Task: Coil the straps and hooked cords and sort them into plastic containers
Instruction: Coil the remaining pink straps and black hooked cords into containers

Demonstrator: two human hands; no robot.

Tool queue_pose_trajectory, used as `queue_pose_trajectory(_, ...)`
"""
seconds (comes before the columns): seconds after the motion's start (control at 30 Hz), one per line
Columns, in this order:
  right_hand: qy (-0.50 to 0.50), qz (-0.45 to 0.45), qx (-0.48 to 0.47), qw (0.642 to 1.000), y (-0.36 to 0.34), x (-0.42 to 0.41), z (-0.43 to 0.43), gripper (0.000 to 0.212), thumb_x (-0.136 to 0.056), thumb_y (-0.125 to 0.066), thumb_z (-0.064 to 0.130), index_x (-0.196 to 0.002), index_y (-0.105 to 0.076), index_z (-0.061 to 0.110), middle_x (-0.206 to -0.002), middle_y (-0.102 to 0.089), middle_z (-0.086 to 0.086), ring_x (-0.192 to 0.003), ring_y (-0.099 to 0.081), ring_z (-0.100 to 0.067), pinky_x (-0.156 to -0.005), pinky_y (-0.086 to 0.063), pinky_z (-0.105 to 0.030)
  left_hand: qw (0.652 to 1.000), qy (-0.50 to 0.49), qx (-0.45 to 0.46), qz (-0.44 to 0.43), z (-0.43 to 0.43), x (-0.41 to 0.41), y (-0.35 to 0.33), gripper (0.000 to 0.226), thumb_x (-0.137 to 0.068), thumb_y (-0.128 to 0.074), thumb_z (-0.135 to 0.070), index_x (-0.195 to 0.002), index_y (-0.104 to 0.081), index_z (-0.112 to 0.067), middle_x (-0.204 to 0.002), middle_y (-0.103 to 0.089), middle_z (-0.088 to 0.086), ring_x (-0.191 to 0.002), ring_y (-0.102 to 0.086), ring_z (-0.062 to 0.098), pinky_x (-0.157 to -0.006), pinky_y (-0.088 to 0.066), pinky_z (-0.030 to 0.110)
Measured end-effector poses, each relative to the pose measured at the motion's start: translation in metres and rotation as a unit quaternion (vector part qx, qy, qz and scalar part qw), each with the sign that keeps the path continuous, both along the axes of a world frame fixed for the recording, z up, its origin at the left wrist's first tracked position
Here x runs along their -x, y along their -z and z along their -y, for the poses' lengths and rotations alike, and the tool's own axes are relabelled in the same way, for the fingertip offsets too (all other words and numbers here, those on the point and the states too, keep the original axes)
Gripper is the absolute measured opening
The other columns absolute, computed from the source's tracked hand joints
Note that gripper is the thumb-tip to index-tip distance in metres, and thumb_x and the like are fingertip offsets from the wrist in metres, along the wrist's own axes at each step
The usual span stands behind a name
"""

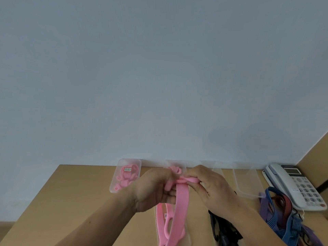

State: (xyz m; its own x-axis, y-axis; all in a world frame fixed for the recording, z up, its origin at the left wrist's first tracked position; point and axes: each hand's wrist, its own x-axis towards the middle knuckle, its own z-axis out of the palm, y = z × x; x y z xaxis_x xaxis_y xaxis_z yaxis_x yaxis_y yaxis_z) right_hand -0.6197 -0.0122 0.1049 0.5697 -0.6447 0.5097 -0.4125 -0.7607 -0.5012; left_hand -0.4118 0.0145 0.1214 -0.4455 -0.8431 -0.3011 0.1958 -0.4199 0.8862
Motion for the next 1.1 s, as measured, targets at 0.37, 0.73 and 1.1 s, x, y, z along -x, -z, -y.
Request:
queue_pose_trajectory(0.37, -0.028, 0.204, -0.360, 0.910, -0.010, -0.006, -0.002, 0.025, -0.079, -0.071, 0.032, -0.103, -0.067, 0.023, -0.083, -0.067, -0.006, -0.075, -0.063, -0.014, -0.071, -0.053, -0.026, 0.984, -0.131, 0.097, 0.074, 0.002, 0.005, 0.000, 0.029, -0.078, -0.075, -0.004, -0.099, -0.055, -0.002, -0.077, -0.069, 0.016, -0.074, -0.069, 0.029, -0.068, -0.054, 0.036)
queue_pose_trajectory(0.73, 0.018, 0.179, -0.371, 0.911, -0.025, -0.008, 0.003, 0.007, -0.090, -0.069, 0.015, -0.091, -0.074, 0.021, -0.070, -0.070, -0.005, -0.066, -0.066, -0.015, -0.060, -0.051, -0.021, 0.977, -0.150, 0.121, 0.093, -0.003, 0.007, -0.002, 0.055, -0.071, -0.085, -0.019, -0.117, -0.055, -0.010, -0.095, -0.070, 0.017, -0.090, -0.071, 0.035, -0.087, -0.058, 0.046)
queue_pose_trajectory(1.1, 0.030, 0.133, -0.162, 0.977, -0.022, -0.009, -0.010, 0.022, -0.083, -0.075, 0.006, -0.092, -0.069, 0.025, -0.078, -0.064, 0.015, -0.073, -0.060, -0.005, -0.068, -0.047, -0.013, 1.000, -0.006, 0.028, -0.001, -0.006, 0.001, -0.014, 0.014, -0.082, -0.068, -0.011, -0.083, -0.078, -0.021, -0.092, -0.073, 0.011, -0.083, -0.072, 0.025, -0.077, -0.057, 0.036)
